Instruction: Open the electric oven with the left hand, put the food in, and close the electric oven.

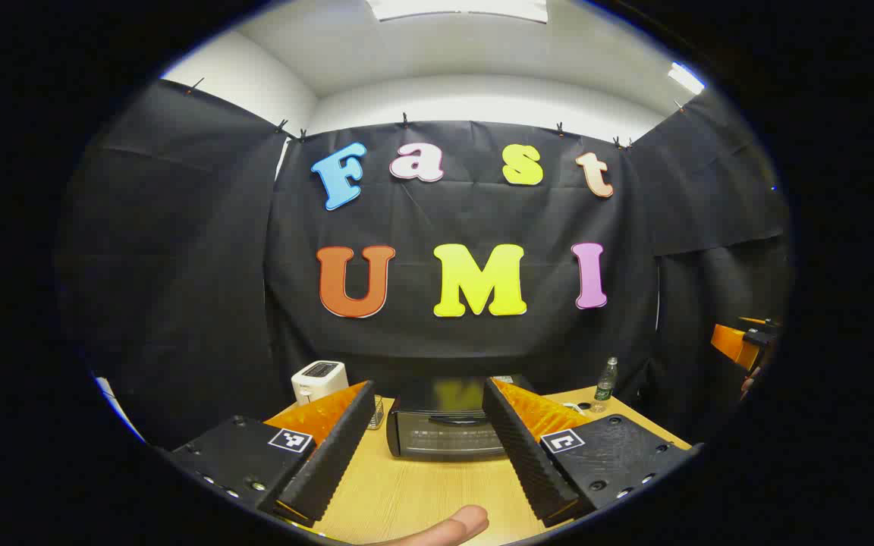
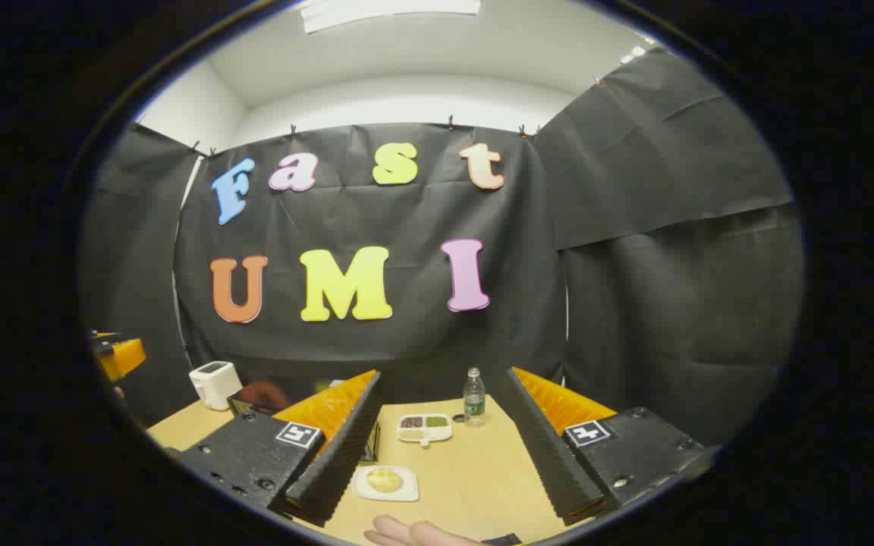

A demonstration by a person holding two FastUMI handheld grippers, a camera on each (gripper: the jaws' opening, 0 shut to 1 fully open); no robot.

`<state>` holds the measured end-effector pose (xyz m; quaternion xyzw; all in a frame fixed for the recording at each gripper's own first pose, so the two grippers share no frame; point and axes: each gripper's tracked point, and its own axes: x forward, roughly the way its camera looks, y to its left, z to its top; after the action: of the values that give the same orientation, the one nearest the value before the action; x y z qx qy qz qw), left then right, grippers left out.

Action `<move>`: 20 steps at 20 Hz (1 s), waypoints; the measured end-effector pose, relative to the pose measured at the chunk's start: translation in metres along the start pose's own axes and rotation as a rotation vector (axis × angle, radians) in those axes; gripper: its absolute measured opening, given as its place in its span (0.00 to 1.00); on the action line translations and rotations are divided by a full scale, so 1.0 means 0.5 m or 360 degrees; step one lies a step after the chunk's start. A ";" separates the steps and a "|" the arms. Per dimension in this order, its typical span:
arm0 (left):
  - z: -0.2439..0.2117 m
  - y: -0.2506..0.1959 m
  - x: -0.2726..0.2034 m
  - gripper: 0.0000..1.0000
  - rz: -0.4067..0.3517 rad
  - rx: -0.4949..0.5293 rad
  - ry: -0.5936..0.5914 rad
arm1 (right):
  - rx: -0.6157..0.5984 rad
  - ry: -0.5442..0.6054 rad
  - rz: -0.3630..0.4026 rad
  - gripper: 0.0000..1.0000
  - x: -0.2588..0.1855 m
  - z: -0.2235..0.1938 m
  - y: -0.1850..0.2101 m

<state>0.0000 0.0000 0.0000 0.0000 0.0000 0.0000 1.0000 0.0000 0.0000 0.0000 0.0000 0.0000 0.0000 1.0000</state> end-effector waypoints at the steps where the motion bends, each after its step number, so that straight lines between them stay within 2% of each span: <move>1: -0.002 -0.004 0.002 0.94 -0.0008 0.0005 0.0000 | -0.0004 -0.0007 0.0000 0.97 -0.002 0.002 -0.002; 8: -0.004 -0.018 0.018 0.94 -0.0034 0.0002 0.0017 | -0.0008 -0.0035 0.0016 0.97 -0.004 0.012 -0.007; 12: -0.018 -0.015 0.049 0.94 -0.0005 0.0010 0.0036 | -0.0006 -0.0034 0.0026 0.97 0.002 0.005 -0.016; 16: -0.066 -0.020 0.119 0.94 -0.0016 0.0010 0.0127 | 0.0029 -0.0026 0.0032 0.97 0.011 -0.009 -0.030; 20: -0.137 -0.042 0.218 0.94 -0.0101 -0.0001 0.0250 | 0.0036 -0.0027 0.0060 0.97 0.027 -0.022 -0.039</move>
<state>0.1092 -0.0210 -0.0686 -0.0004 0.0785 -0.0318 0.9964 0.0135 -0.0195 -0.0109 0.0112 -0.0085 0.0189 0.9997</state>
